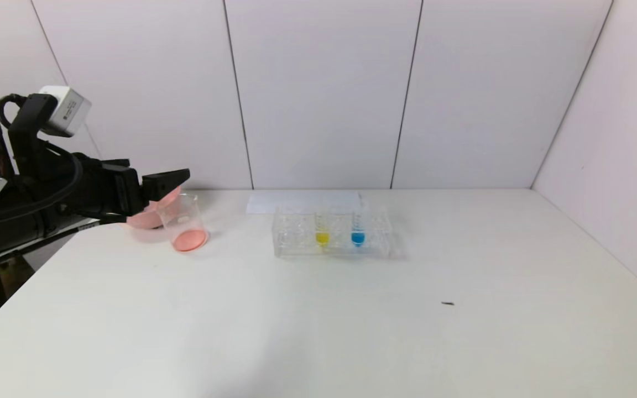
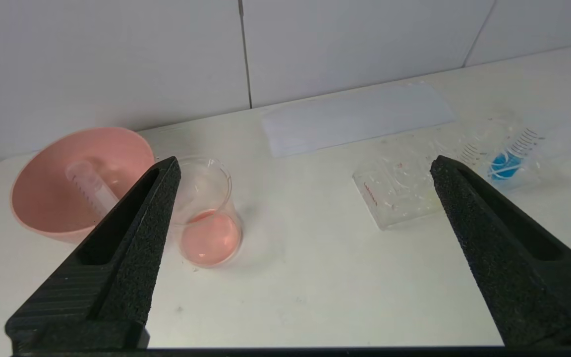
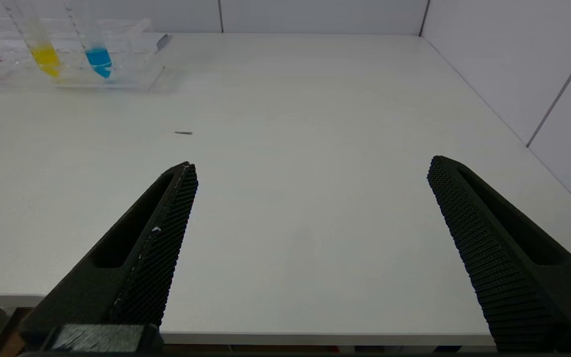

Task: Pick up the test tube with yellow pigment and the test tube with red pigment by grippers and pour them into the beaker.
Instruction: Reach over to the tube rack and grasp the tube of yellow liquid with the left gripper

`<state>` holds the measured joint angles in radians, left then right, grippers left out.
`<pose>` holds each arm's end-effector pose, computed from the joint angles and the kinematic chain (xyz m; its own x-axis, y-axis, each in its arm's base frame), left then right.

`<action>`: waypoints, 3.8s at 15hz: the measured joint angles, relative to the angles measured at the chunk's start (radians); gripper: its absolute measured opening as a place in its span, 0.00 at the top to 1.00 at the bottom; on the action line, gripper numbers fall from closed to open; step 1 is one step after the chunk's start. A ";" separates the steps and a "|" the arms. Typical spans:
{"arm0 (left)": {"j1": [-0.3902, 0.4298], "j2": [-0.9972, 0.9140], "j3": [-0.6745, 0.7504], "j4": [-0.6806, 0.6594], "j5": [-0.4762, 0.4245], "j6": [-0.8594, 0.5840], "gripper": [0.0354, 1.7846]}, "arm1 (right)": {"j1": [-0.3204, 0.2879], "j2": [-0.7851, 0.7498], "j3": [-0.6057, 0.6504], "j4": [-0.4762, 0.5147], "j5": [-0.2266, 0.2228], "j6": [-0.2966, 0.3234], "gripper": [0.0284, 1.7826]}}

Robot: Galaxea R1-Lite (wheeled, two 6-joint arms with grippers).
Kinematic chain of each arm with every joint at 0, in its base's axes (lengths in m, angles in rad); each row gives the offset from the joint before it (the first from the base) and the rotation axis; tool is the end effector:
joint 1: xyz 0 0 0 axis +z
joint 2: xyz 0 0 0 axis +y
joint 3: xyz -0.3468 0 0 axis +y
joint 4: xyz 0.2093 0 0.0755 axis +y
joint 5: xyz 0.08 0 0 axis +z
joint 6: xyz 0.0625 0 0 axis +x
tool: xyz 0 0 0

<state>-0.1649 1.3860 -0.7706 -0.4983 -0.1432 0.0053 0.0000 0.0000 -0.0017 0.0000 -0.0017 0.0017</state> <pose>0.2862 -0.0567 0.2651 0.9462 -0.3021 -0.1156 0.3029 0.9530 -0.0114 0.0049 -0.0001 0.0761 1.0000 -0.0017 0.0017 0.0017 1.0000 0.0017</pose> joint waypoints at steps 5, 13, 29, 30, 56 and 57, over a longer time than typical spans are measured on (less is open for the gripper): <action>-0.065 -0.089 0.084 0.000 -0.001 -0.012 0.01 | 0.000 0.000 0.000 0.000 0.000 0.000 0.05; -0.130 -0.141 0.197 -0.102 -0.008 -0.009 0.01 | 0.000 0.000 0.000 0.000 0.000 0.000 0.05; -0.262 0.185 0.231 -0.471 -0.004 -0.014 0.01 | 0.000 0.000 0.000 0.000 0.000 0.000 0.05; -0.269 0.219 0.227 -0.510 -0.004 -0.014 0.01 | 0.000 0.000 0.000 0.000 0.000 0.000 0.05; -0.406 0.644 -0.092 -0.568 0.084 -0.032 0.01 | 0.000 0.000 0.000 0.000 0.000 0.000 0.05; -0.406 0.652 -0.111 -0.546 0.084 -0.032 0.01 | 0.000 0.000 0.000 0.000 0.000 0.000 0.05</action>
<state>-0.5709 2.0383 -0.8817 -1.0445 -0.0591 -0.0268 0.0000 0.0000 -0.0017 0.0000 -0.0017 0.0017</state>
